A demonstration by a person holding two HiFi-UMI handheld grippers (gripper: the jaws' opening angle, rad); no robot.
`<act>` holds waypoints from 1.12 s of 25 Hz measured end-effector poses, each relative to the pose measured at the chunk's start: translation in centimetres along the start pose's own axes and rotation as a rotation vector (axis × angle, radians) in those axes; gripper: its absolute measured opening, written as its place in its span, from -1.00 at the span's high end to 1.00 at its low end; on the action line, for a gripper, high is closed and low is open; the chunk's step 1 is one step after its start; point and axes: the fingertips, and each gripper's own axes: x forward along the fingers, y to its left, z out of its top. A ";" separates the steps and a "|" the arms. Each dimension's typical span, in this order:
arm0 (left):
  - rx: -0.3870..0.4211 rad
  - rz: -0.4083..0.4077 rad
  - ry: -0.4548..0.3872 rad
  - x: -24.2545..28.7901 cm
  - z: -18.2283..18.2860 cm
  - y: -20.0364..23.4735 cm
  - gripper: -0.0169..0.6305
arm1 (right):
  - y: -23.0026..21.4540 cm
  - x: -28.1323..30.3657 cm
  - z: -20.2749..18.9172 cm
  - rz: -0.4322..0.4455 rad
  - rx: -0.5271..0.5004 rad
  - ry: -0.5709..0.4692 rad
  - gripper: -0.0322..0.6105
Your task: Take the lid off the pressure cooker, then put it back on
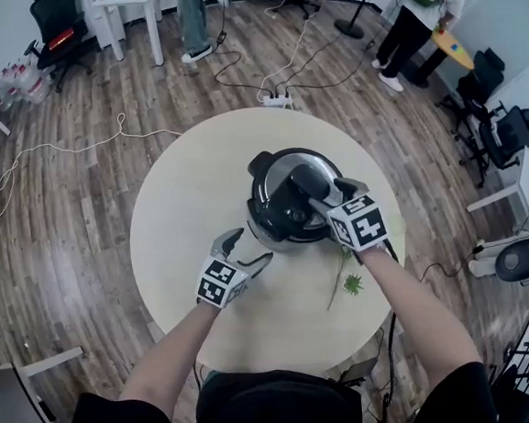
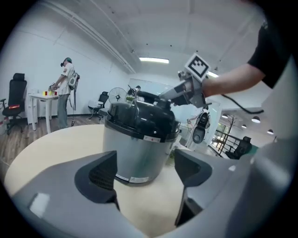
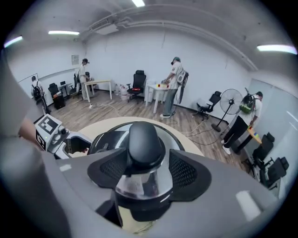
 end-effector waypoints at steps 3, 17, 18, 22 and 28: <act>-0.024 0.003 -0.070 -3.4 0.7 -2.3 0.13 | 1.7 -4.0 -2.8 0.016 0.127 -0.138 0.05; 0.211 0.143 -0.403 -13.3 14.7 -10.4 0.94 | 9.0 -19.2 -8.4 -0.111 0.383 -0.638 0.76; 0.222 0.150 -0.414 -13.7 15.7 -10.6 0.94 | 8.4 -20.0 -7.9 -0.120 0.388 -0.667 0.78; 0.271 0.200 -0.469 -14.6 20.9 -10.8 0.94 | 5.3 -22.7 -4.3 -0.153 0.384 -0.786 0.81; 0.345 0.239 -0.538 -15.3 27.9 -11.5 0.95 | 2.0 -26.0 1.8 -0.185 0.334 -0.930 0.83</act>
